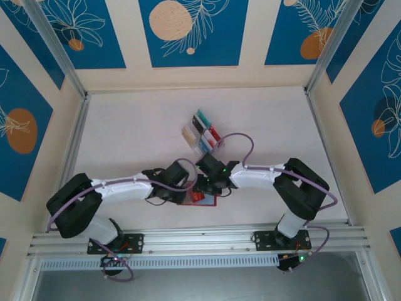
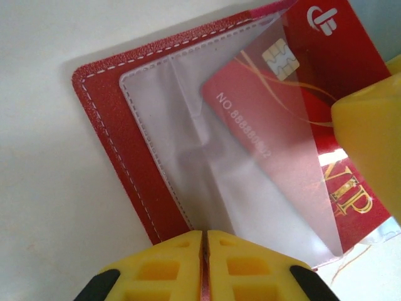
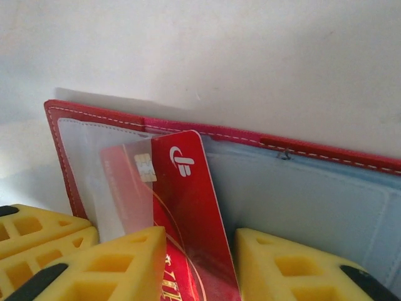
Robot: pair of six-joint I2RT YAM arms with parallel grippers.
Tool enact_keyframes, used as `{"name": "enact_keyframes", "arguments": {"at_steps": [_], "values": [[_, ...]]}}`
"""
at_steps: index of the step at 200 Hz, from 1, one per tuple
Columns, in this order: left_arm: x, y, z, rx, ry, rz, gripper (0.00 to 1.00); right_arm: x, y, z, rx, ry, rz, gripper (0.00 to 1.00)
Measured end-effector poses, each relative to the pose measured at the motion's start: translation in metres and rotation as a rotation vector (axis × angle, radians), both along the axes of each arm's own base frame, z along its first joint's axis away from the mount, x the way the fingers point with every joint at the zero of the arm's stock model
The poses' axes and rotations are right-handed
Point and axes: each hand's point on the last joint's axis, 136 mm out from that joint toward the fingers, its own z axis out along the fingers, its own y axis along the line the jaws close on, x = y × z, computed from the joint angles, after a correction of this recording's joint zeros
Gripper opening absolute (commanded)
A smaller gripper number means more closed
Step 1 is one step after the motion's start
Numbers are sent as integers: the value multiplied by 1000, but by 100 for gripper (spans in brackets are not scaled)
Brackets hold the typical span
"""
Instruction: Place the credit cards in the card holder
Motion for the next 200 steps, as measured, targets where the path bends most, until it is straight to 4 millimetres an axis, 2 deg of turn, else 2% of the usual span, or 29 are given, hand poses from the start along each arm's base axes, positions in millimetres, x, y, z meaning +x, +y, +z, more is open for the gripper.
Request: {"name": "enact_keyframes", "arguments": {"at_steps": [43, 73, 125, 178, 200], "values": [[-1, 0, -1, -13, -9, 1, 9, -3, 0, -3, -11, 17, -1, 11], [-1, -1, -1, -22, -18, 6, 9, -4, 1, -4, -8, 29, -12, 0], [-1, -1, -1, -25, -17, 20, 9, -4, 3, -4, 6, 41, -25, 0], [-2, -1, 0, -37, -15, 40, 10, -5, 9, -5, 30, 49, -14, 14], [-2, -1, 1, -51, -17, 53, 13, -5, 11, -4, 36, 47, -12, 21]]}}
